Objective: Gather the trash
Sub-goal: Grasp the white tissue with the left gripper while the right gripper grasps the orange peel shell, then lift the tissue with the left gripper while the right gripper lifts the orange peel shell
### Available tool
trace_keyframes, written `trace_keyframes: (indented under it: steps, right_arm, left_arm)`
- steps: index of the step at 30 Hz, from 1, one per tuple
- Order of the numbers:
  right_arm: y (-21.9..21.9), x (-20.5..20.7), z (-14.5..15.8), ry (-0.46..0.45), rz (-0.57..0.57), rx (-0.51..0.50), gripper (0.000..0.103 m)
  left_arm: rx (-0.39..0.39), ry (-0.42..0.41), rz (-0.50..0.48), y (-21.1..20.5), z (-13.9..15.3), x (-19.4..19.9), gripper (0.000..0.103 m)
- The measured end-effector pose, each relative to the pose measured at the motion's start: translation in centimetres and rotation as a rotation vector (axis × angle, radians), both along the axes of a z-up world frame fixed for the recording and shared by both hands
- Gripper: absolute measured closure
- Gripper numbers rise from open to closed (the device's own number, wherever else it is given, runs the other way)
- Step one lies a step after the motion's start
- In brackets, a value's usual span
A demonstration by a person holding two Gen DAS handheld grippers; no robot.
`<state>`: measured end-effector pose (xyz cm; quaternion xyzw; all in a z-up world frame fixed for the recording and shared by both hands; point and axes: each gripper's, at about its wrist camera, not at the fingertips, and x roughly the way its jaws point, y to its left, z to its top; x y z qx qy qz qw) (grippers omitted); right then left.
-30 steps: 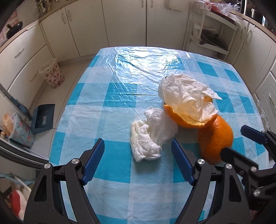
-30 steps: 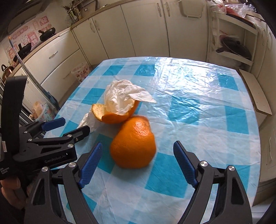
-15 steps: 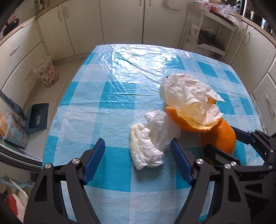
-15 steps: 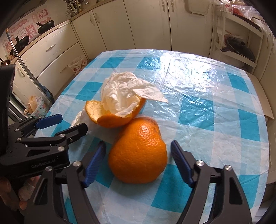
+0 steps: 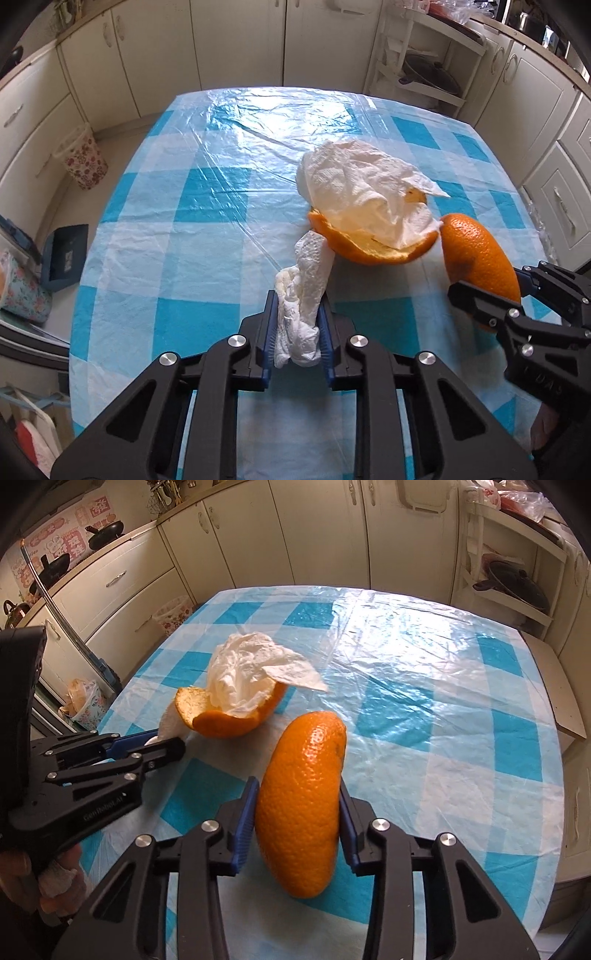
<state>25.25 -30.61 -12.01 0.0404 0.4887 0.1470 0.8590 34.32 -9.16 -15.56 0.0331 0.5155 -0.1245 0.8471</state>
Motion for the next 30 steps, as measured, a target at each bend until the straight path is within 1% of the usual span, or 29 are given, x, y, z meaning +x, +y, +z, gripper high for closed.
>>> trace_keyframes:
  steps: [3,6,9,10,14,17,19,22,24,27,30]
  right_arm:
    - [-1.2,-0.7,0.4,0.005,-0.002,0.009,0.064]
    - [-2.1,-1.5,0.9,0.006,-0.005,0.013,0.064]
    - [-2.8,-2.4,1.2,0.016,-0.004,0.011,0.064]
    - [-3.0,-2.7,1.2,0.022,-0.005,0.012,0.064]
    - [-3.2,-3.6,0.9,0.037,-0.005,-0.001,0.063]
    - [-3.3,-4.0,0.3,0.050,-0.009,-0.016,0.060]
    - [-3.3,-4.0,-0.1,0.057,-0.016,-0.026,0.054]
    - [-3.4,-4.1,-0.2,0.056,-0.027,-0.036,0.051]
    - [-3.4,-4.1,-0.2,0.052,-0.033,-0.040,0.047]
    - [-3.4,-4.2,0.1,0.046,-0.031,-0.041,0.045]
    - [-3.1,-4.3,0.2,0.042,-0.016,-0.055,0.044]
  left_arm:
    - [-0.037,0.029,-0.017,0.2,0.1,-0.7,0.085]
    - [-0.036,0.028,-0.040,0.0,0.6,-1.7,0.085]
    - [-0.002,0.014,-0.062,-0.8,0.8,-2.7,0.085]
    - [0.022,0.006,-0.070,-1.2,0.8,-3.1,0.085]
    - [0.067,0.002,-0.093,-2.3,0.2,-4.2,0.085]
    - [0.105,-0.019,-0.097,-2.8,0.0,-4.8,0.083]
    - [0.110,-0.022,-0.098,-2.9,0.0,-5.1,0.081]
    - [0.128,-0.033,-0.094,-3.1,0.0,-5.3,0.076]
    - [0.130,-0.035,-0.092,-3.1,0.1,-5.3,0.069]
    - [0.131,-0.036,-0.085,-3.1,0.0,-5.2,0.062]
    - [0.133,-0.038,-0.083,-3.2,0.0,-5.1,0.058]
